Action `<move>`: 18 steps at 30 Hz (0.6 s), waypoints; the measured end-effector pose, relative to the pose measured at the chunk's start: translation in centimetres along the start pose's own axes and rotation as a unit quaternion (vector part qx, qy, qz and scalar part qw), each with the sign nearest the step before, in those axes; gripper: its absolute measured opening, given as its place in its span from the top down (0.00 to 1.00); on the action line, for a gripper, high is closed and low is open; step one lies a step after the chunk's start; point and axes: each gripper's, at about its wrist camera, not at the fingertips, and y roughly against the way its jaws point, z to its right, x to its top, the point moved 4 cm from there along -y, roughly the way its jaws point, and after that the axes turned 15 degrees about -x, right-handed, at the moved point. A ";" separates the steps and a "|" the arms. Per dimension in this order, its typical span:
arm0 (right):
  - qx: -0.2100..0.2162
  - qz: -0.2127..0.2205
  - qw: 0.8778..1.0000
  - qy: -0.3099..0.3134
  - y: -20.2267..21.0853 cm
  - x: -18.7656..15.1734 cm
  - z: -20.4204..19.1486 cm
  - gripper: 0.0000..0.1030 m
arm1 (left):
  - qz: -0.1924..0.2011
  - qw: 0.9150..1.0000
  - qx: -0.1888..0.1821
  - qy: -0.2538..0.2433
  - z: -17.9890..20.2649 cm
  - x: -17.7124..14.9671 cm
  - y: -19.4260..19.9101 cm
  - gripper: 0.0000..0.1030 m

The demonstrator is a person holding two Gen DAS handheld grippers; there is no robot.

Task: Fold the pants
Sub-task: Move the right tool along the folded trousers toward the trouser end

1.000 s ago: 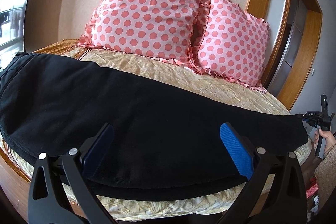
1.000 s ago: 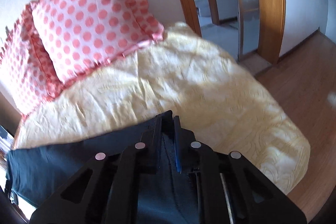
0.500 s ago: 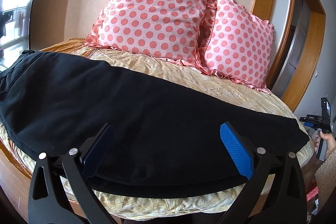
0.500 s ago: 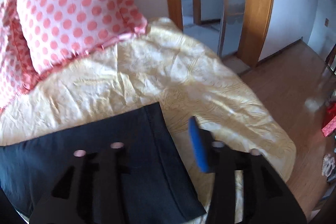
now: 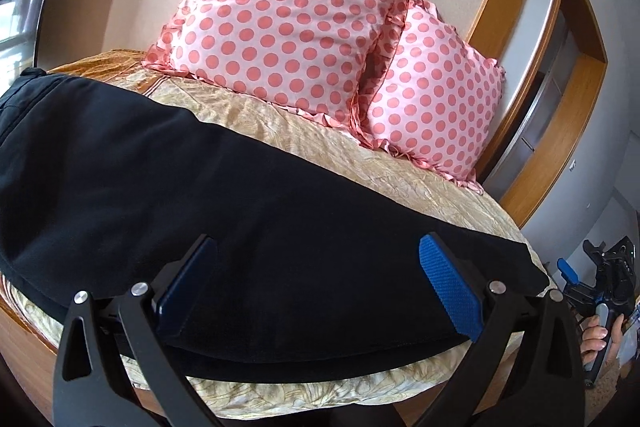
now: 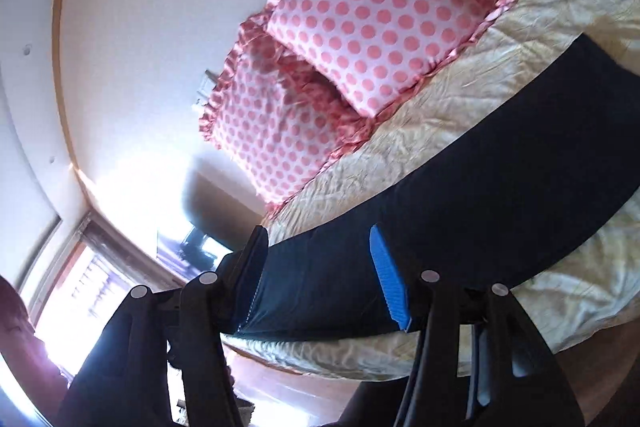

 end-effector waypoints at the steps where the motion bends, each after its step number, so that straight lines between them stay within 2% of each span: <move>1: 0.035 -0.024 0.999 -0.009 -1.0 -0.9 -1.0 0.35 | 0.001 1.000 -0.011 0.012 -0.1 0.1 0.0 0.02; 2: 0.071 -0.061 0.995 -0.023 -2.7 -2.3 -2.3 0.32 | 0.003 0.999 -0.023 0.030 -0.4 0.1 0.3 0.02; 4: 0.089 -0.119 0.988 -0.034 -5.9 -5.1 -4.3 0.32 | 0.006 0.998 -0.036 0.057 -1.1 0.1 0.9 0.02; 7: 0.095 -0.206 0.972 -0.056 -11.1 -9.3 -6.6 0.35 | 0.021 0.996 -0.039 0.081 -1.8 -0.1 2.4 0.02; 9: 0.082 -0.243 0.964 -0.074 -13.5 -11.2 -7.1 0.38 | 0.033 0.996 -0.027 0.081 -2.1 -0.3 3.8 0.02; 11: 0.055 -0.258 0.961 -0.082 -15.5 -12.0 -7.3 0.38 | 0.046 0.996 -0.012 0.072 -2.3 -0.5 5.1 0.02; 18: -0.063 -0.245 0.964 -0.086 -17.8 -10.7 -6.2 0.38 | 0.068 0.996 0.005 0.063 -3.1 -0.8 7.2 0.02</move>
